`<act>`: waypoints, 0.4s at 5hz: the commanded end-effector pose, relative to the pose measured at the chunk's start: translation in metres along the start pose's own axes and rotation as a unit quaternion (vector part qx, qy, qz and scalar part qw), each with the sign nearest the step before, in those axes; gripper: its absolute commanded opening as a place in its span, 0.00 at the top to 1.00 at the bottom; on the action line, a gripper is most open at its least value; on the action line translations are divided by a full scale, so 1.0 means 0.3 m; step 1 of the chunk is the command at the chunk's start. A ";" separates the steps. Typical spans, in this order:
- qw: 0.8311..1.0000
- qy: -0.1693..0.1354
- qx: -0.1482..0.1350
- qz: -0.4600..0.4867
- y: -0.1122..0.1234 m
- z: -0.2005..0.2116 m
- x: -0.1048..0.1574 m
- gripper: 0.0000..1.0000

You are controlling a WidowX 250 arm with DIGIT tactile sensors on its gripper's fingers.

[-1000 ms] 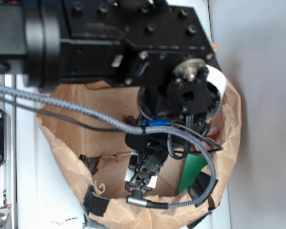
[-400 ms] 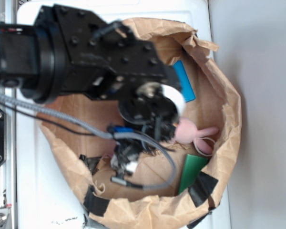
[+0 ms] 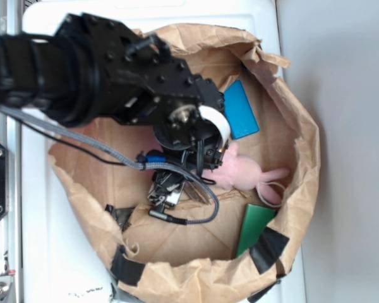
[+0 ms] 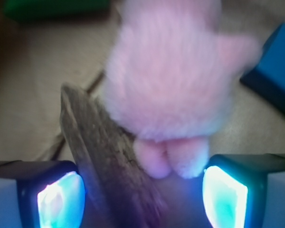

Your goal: Grab the wood chip.

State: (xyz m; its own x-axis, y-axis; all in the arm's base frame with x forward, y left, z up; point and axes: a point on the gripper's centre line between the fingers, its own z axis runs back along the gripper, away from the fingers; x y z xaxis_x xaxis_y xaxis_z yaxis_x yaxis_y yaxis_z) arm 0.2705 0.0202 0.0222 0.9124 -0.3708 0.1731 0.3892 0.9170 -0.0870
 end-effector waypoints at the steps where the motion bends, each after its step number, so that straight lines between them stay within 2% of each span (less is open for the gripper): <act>1: 0.999 -0.016 0.049 0.010 0.017 -0.057 0.005 1.00; 2: 0.999 -0.016 0.036 0.014 0.005 -0.028 0.006 1.00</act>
State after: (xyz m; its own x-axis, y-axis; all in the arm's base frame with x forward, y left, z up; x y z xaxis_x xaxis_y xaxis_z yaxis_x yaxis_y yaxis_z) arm 0.2750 0.0223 0.0143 0.9246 -0.3184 0.2090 0.3298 0.9438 -0.0211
